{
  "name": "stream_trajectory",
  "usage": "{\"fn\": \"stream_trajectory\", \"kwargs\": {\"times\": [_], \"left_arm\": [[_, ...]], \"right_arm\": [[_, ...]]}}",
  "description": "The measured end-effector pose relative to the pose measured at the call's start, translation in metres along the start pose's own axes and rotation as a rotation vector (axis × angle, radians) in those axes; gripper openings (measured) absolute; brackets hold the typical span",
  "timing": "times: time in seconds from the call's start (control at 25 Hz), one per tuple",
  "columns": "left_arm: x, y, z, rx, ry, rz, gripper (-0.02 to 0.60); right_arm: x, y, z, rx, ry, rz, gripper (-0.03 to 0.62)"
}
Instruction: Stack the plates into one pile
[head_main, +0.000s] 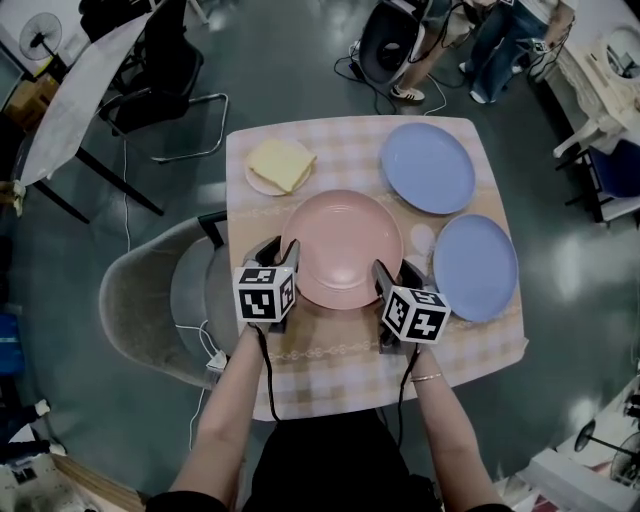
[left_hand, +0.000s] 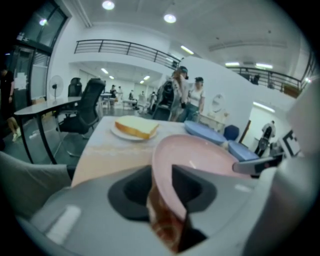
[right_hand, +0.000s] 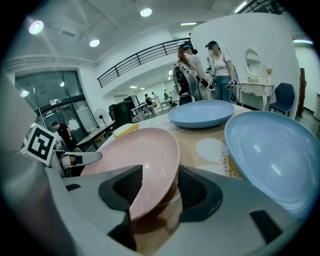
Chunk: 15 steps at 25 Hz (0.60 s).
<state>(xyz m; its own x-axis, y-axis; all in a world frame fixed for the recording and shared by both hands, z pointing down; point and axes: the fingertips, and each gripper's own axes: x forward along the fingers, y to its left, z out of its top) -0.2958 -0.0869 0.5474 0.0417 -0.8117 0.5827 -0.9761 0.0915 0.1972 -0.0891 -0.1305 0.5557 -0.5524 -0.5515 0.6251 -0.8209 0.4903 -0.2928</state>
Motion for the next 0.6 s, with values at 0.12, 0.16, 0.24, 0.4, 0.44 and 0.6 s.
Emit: {"fn": "stream_trajectory", "kwargs": {"times": [0.12,0.16,0.24,0.4,0.44,0.6], "left_arm": [[0.002,0.0,0.0,-0.007,-0.002,0.01,0.126],[0.002,0.0,0.0,-0.01,-0.003,0.013,0.123],[0.002,-0.001,-0.001,-0.012,-0.001,0.017,0.121],[-0.004,-0.003,0.002,-0.002,-0.005,0.027,0.118],[-0.006,-0.003,0.005,0.005,-0.01,0.029,0.115],[-0.015,-0.008,0.014,0.042,-0.028,0.029,0.109]], "right_arm": [[0.001,-0.005,0.0,0.014,-0.006,-0.018,0.177],[0.001,-0.006,0.0,0.022,-0.007,-0.022,0.16],[0.0,-0.006,0.0,0.031,-0.005,-0.022,0.164],[-0.004,-0.001,0.0,0.03,-0.005,-0.017,0.176],[-0.006,0.0,0.002,0.028,-0.011,-0.016,0.176],[-0.016,0.003,0.009,0.016,-0.033,-0.018,0.176]]}}
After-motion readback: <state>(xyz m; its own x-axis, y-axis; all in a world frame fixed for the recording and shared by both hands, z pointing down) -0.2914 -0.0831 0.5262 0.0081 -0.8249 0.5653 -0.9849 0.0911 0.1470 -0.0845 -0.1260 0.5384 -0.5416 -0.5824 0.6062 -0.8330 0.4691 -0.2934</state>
